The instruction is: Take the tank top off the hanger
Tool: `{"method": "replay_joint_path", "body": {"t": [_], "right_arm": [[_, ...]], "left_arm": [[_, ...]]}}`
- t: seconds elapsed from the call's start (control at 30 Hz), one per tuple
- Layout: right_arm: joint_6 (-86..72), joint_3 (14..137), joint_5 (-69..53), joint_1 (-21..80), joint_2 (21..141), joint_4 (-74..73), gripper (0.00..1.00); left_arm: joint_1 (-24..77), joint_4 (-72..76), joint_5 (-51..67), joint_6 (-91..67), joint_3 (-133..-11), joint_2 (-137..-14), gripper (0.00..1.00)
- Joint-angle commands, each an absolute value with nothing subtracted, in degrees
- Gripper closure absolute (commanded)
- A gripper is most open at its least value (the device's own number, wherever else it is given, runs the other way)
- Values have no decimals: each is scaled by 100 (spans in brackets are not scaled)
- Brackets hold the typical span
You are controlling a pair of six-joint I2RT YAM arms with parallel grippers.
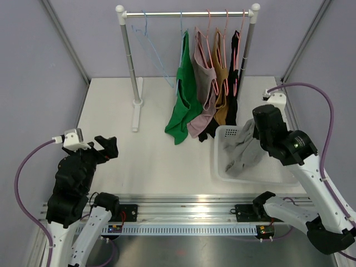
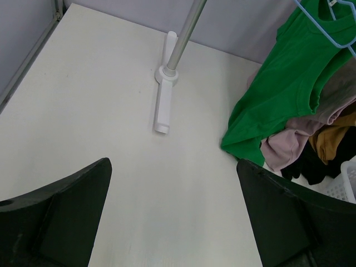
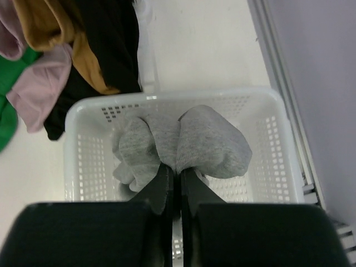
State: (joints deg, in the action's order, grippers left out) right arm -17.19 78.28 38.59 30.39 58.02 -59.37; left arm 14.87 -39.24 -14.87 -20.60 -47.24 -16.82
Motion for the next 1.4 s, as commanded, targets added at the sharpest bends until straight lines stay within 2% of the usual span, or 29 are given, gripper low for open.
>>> {"method": "replay_joint_path", "body": {"t": [0.0,0.13,0.17,0.2,0.23,0.3,0.4,0.53,0.7,0.83,1.1,1.27,1.37], "right_arm": [[-2169,7096,3578,3015,5327,-5625,100],[-2627,6408,3358,2997,5335,-5528,100],[-2715,6346,3314,2997,5422,-5494,94],[-2803,6276,3218,2997,5449,-5502,57],[-2873,6293,3217,2997,5484,-5519,34],[-2979,6494,3356,3006,5511,-5686,1],[-2822,6897,3506,2997,5353,-5809,1],[-2567,7119,3446,2997,4967,-5643,1],[-2514,6716,2412,2997,4439,-5064,1],[-2531,6285,1338,2997,3991,-4615,0],[-2628,5968,-148,2997,3472,-4333,6],[-2654,5871,-501,2997,3296,-4333,7],[-2654,5836,-545,3006,3208,-4342,8]], "left_arm": [[1450,-3639,-1047,-1986,-5140,-2055,1],[1450,-3604,-425,-2118,-5859,-2722,1],[1459,-3604,-283,-2153,-6071,-2881,1],[1459,-3595,-38,-2171,-6282,-3274,1],[1459,-3586,191,-2206,-6780,-3478,1],[1494,-3630,351,-2224,-7327,-3935,1],[1957,-3998,186,-2180,-8549,-4946,1],[3302,-4569,-1296,-1865,-10183,-6150,1],[4252,-5106,-2143,-1539,-12562,-8159,1],[4315,-5073,-2382,-1144,-13716,-9393,1],[3965,-4211,-2286,-721,-13852,-10406,3],[3736,-3718,-1987,-624,-13807,-10871,12],[3595,-3525,-1820,-571,-13878,-11082,25]]}}
